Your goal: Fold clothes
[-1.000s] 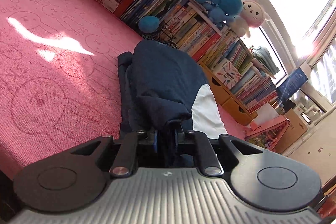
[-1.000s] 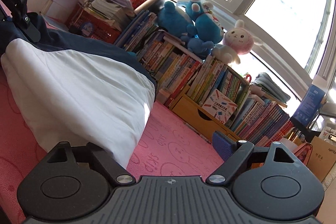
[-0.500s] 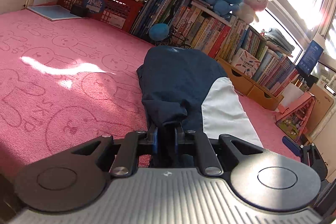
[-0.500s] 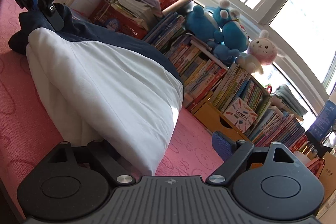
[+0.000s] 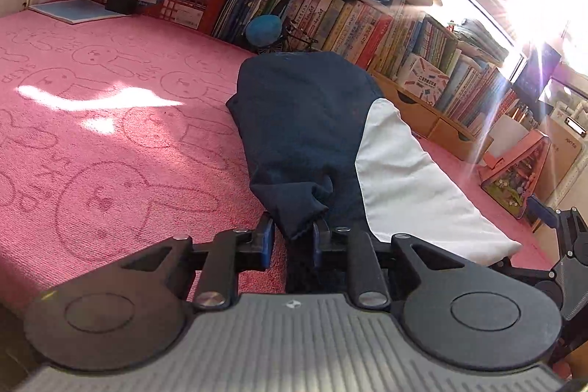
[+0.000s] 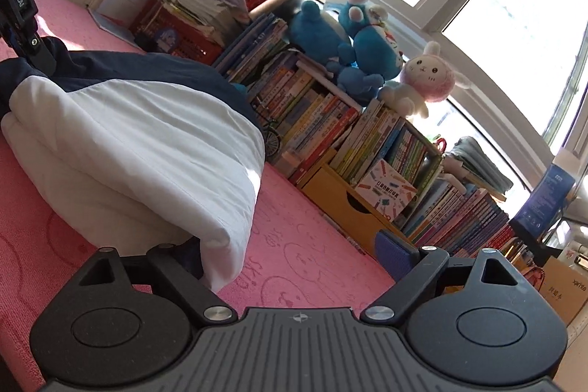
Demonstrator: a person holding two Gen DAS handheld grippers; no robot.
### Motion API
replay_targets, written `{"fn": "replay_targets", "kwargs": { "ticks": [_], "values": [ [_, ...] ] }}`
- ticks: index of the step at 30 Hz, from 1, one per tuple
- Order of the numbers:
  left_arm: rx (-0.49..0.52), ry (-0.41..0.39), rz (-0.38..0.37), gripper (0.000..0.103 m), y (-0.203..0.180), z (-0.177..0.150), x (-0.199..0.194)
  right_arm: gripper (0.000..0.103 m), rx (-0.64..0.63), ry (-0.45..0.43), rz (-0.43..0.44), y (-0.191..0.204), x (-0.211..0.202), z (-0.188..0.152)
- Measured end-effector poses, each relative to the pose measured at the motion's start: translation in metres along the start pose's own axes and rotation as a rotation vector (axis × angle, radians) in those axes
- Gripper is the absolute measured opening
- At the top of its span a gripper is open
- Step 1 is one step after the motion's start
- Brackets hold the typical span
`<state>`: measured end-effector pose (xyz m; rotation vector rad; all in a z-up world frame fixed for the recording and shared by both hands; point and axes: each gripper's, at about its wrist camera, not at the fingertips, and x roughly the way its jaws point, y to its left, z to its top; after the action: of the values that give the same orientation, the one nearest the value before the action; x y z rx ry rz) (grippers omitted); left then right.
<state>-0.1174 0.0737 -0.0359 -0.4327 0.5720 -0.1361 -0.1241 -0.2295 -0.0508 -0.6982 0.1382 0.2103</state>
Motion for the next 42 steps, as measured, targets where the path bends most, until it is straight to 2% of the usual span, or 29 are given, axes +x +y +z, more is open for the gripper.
{"fn": "replay_targets", "kwargs": {
  "ticks": [1,3,5,8,11,13,17,18,20,22,24,26,28,30,33,35,36,38,40,42],
  "values": [
    [-0.003,0.006,-0.005,0.023,0.001,-0.003,0.001,0.089,0.019,0.024,0.029,-0.002,0.004,-0.005],
    [-0.032,0.021,-0.019,0.024,0.004,-0.007,0.001,0.079,0.092,0.079,0.103,-0.007,0.010,-0.016],
    [-0.023,0.023,-0.027,0.024,0.004,-0.009,0.000,0.074,0.189,0.111,0.155,-0.017,0.011,-0.018],
    [-0.004,0.026,-0.048,0.033,0.002,-0.012,-0.002,0.074,0.289,0.171,0.186,-0.035,0.022,-0.026],
    [0.074,0.017,-0.032,0.034,-0.011,-0.017,-0.003,0.074,0.396,0.234,0.248,-0.055,0.032,-0.035],
    [0.103,0.005,-0.021,0.034,-0.015,-0.021,-0.004,0.074,0.374,0.242,0.272,-0.058,0.028,-0.034],
    [0.075,0.002,-0.056,0.034,-0.008,-0.022,-0.006,0.076,0.251,0.201,0.298,-0.062,-0.002,-0.023],
    [0.071,0.004,-0.064,0.034,-0.007,-0.022,-0.007,0.077,0.254,0.175,0.306,-0.067,-0.007,-0.018],
    [0.075,0.007,-0.073,0.034,-0.005,-0.022,-0.008,0.077,0.267,0.122,0.323,-0.076,-0.018,-0.006],
    [0.083,0.007,-0.074,0.034,-0.006,-0.024,-0.009,0.080,0.338,0.058,0.375,-0.082,-0.019,0.006],
    [0.086,0.005,-0.073,0.034,-0.006,-0.024,-0.009,0.081,0.426,-0.028,0.472,-0.077,-0.014,0.020],
    [0.082,0.005,-0.073,0.034,-0.006,-0.025,-0.010,0.081,0.454,-0.064,0.550,-0.057,-0.001,0.040],
    [0.079,0.008,-0.077,0.034,-0.006,-0.025,-0.011,0.072,0.414,-0.073,0.590,-0.030,0.012,0.056],
    [0.055,0.022,-0.094,0.034,-0.002,-0.023,-0.014,0.043,0.330,-0.052,0.624,0.005,0.025,0.068],
    [-0.016,0.053,-0.130,0.032,0.015,-0.015,-0.022,0.034,0.248,0.004,0.696,0.051,0.041,0.074],
    [-0.054,0.025,-0.114,0.032,0.027,-0.004,-0.034,0.033,0.233,0.000,0.701,0.068,0.040,0.070],
    [-0.066,-0.010,-0.071,0.032,0.030,0.002,-0.040,0.033,0.216,-0.009,0.693,0.071,0.037,0.069],
    [-0.016,-0.140,0.044,0.032,0.020,0.025,-0.050,0.031,0.210,-0.018,0.697,0.073,0.034,0.067],
    [0.105,-0.191,-0.035,0.032,-0.009,0.043,-0.040,0.030,0.238,-0.018,0.725,0.071,0.035,0.063],
    [0.226,-0.240,-0.117,0.037,-0.038,0.060,-0.029,0.030,0.244,-0.014,0.733,0.070,0.035,0.063]
  ]
}}
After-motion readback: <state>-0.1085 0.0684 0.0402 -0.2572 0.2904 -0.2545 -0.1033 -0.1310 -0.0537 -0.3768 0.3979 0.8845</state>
